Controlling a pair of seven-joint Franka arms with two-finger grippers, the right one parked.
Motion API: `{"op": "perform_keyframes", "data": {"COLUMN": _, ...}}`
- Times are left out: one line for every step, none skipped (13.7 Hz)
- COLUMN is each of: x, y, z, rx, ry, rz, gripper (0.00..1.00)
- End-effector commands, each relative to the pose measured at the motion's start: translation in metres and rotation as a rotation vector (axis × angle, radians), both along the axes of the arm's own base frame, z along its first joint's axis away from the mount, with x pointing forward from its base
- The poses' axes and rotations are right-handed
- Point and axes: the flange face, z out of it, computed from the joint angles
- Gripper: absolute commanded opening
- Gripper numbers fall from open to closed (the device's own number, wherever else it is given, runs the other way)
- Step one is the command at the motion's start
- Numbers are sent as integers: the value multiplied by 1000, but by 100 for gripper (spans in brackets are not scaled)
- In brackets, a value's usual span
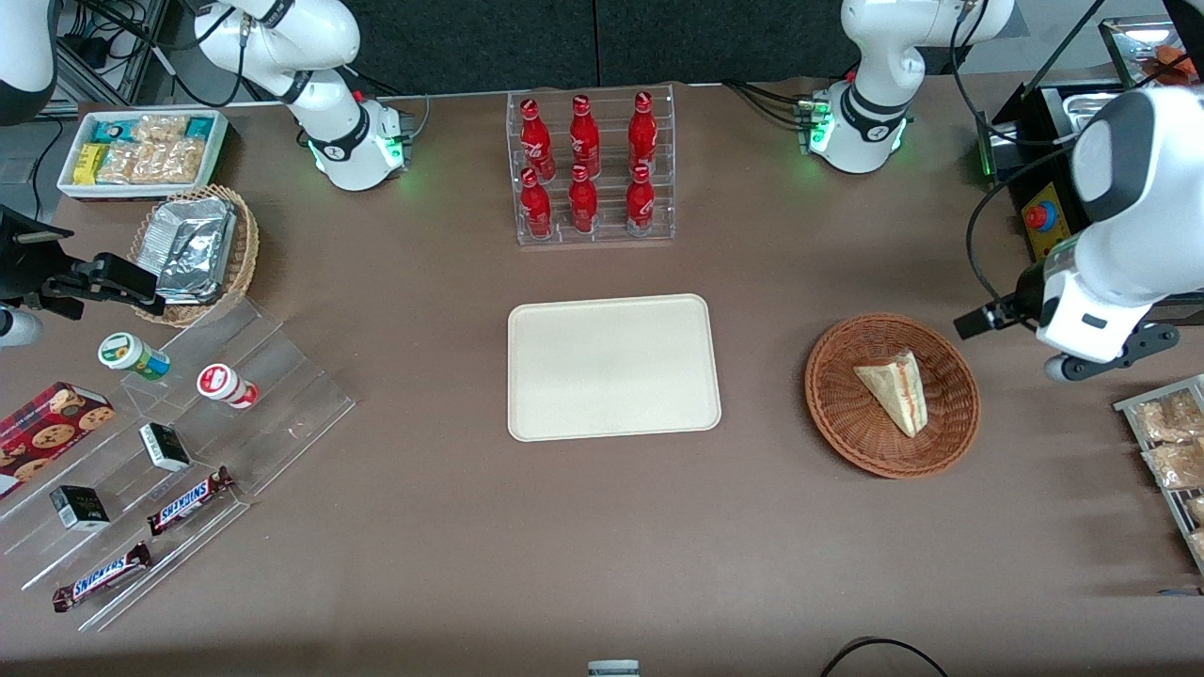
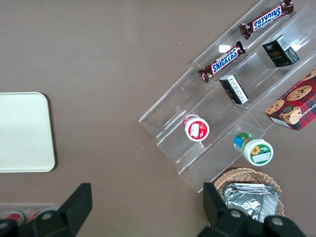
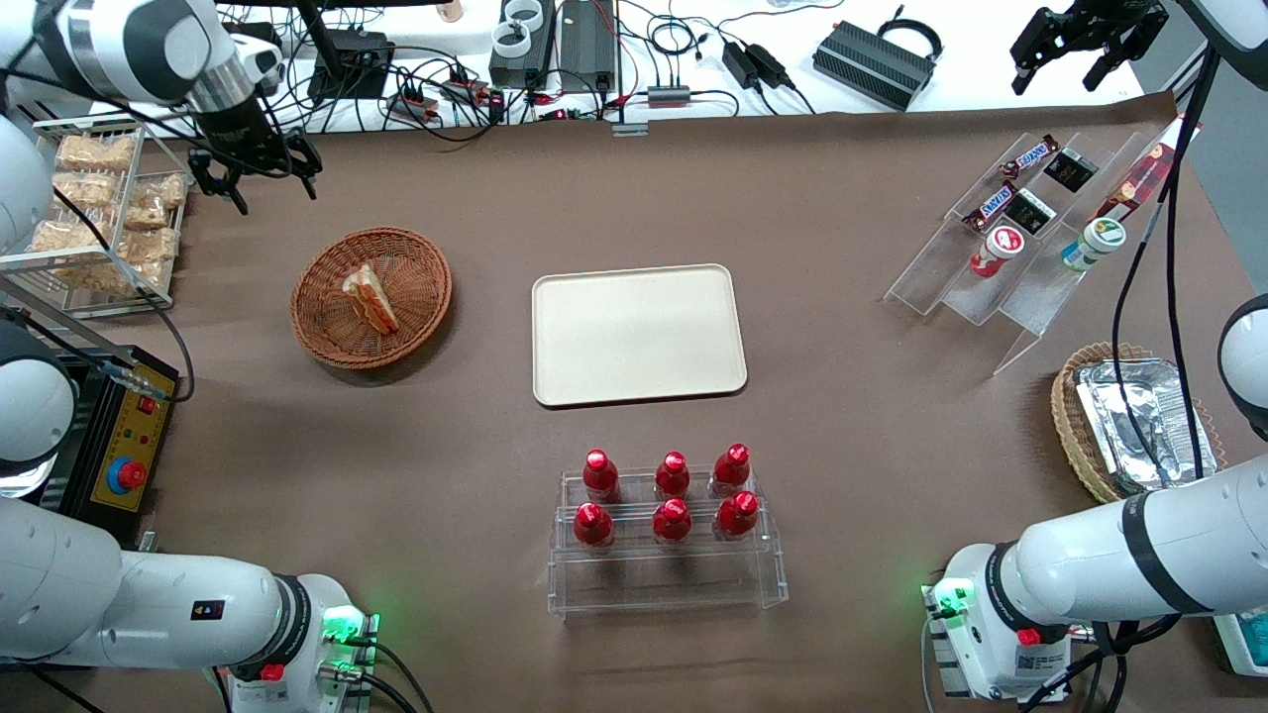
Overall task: Place sandwich from basket to tray
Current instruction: 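Move the left gripper over the wrapped sandwich in the wicker basket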
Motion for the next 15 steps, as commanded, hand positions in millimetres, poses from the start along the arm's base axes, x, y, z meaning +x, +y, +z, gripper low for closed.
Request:
{"op": "perform_keyframes", "data": {"x": -14, "y": 0, "z": -30, "rx": 7, "ry": -49, "rz": 120, "gripper": 100}}
{"op": "perform_keyframes", "data": {"x": -17, "y": 0, "z": -43, "rx": 9, "ry": -56, "rz": 140, "gripper": 100}}
{"op": "perform_keyframes", "data": {"x": -21, "y": -3, "z": -59, "rx": 8, "ry": -68, "rz": 146, "gripper": 100}}
{"op": "perform_keyframes", "data": {"x": -25, "y": -5, "z": -73, "rx": 6, "ry": -88, "rz": 165, "gripper": 100}}
{"op": "perform_keyframes", "data": {"x": -30, "y": -6, "z": -86, "rx": 4, "ry": -109, "rz": 169, "gripper": 100}}
{"op": "perform_keyframes", "data": {"x": -33, "y": -8, "z": -94, "rx": 3, "ry": -124, "rz": 158, "gripper": 100}}
{"op": "perform_keyframes", "data": {"x": -34, "y": -10, "z": -100, "rx": 2, "ry": -132, "rz": 149, "gripper": 100}}
{"op": "perform_keyframes", "data": {"x": -33, "y": -18, "z": -104, "rx": 0, "ry": -136, "rz": 135, "gripper": 100}}
{"op": "perform_keyframes", "data": {"x": -32, "y": -22, "z": -109, "rx": -1, "ry": -138, "rz": 129, "gripper": 100}}
{"op": "perform_keyframes", "data": {"x": -32, "y": -23, "z": -114, "rx": -2, "ry": -147, "rz": 128, "gripper": 100}}
{"op": "perform_keyframes", "data": {"x": -32, "y": -23, "z": -122, "rx": -5, "ry": -159, "rz": 129, "gripper": 100}}
{"op": "perform_keyframes", "data": {"x": -30, "y": -24, "z": -132, "rx": -7, "ry": -166, "rz": 134, "gripper": 100}}
{"op": "perform_keyframes", "data": {"x": -31, "y": -28, "z": -140, "rx": -5, "ry": -157, "rz": 128, "gripper": 100}}
{"op": "perform_keyframes", "data": {"x": -31, "y": -29, "z": -143, "rx": -6, "ry": -154, "rz": 126, "gripper": 100}}
{"op": "perform_keyframes", "data": {"x": -33, "y": -29, "z": -146, "rx": -5, "ry": -148, "rz": 126, "gripper": 100}}
